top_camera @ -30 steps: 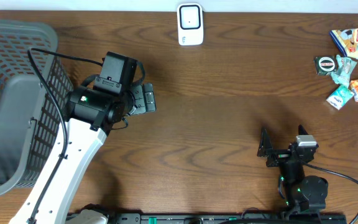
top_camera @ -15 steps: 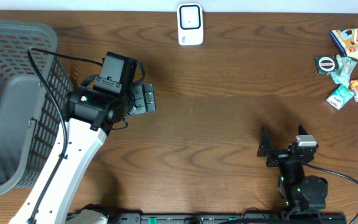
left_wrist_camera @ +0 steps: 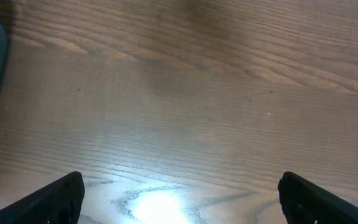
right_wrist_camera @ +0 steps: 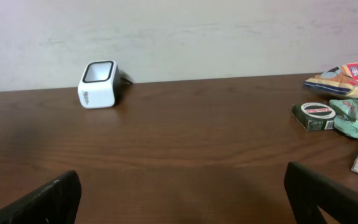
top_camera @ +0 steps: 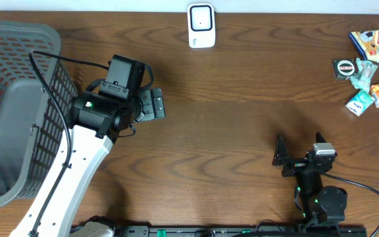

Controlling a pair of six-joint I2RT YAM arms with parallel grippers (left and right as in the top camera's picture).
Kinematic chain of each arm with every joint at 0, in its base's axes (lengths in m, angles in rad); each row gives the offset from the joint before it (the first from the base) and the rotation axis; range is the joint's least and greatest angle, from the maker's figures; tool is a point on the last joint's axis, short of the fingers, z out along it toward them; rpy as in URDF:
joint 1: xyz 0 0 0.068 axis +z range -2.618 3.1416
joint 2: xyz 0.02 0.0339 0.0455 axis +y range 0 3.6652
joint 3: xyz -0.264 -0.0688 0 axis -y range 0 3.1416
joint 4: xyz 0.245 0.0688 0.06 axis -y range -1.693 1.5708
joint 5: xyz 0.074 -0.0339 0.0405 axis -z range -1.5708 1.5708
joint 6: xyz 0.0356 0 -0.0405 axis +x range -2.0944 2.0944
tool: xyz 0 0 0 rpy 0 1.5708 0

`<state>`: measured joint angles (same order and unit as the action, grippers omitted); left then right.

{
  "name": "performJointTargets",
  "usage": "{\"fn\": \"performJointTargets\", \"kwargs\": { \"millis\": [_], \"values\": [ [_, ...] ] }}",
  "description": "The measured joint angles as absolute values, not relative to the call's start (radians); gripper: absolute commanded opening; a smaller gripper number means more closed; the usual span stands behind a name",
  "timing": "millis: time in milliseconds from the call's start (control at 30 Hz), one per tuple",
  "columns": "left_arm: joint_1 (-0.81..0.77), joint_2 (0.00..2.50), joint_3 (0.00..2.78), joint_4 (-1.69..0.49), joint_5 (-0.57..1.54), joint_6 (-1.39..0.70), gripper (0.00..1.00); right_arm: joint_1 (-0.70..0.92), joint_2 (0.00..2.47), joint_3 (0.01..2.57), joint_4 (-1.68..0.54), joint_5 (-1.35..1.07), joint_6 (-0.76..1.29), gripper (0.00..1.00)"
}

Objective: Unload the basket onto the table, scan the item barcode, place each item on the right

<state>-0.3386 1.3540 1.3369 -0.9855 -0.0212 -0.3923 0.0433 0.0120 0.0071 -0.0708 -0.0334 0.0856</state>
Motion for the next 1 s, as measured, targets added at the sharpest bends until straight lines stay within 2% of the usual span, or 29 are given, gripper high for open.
{"fn": "performJointTargets", "kwargs": {
  "millis": [700, 1000],
  "values": [
    [-0.339, 1.354, 1.337, -0.989, -0.025, -0.392, 0.98, 0.043, 0.012, 0.007, -0.071, -0.033, 0.086, 0.99],
    [-0.339, 1.354, 1.333, -1.094, -0.026, -0.392, 0.98, 0.043, 0.012, 0.007, -0.070, -0.033, 0.086, 0.99]
  ]
}}
